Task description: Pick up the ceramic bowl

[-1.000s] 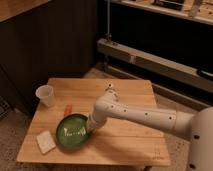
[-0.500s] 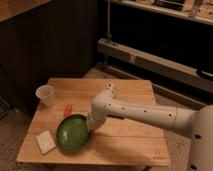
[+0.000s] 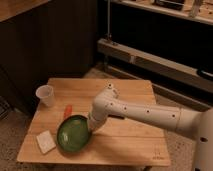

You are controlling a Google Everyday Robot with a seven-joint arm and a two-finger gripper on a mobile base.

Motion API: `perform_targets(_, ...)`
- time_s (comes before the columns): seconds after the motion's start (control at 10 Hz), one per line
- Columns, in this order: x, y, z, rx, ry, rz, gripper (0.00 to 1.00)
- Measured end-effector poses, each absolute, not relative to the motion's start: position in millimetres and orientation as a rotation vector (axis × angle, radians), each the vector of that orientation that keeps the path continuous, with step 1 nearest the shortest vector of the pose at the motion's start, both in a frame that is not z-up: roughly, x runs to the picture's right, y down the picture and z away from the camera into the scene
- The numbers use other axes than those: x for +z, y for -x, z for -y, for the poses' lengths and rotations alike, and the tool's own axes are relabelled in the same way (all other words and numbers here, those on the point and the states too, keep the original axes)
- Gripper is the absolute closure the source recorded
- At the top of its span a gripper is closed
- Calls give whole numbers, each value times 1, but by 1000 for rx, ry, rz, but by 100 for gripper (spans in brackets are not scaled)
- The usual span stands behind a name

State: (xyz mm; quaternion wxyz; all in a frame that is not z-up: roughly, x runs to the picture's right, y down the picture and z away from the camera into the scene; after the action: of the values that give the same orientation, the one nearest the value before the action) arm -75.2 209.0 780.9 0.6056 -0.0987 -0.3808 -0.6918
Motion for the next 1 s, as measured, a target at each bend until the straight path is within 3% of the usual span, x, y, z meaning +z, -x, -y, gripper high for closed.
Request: perform_targets(1.0,760,74,-197,-1626,166,914,100)
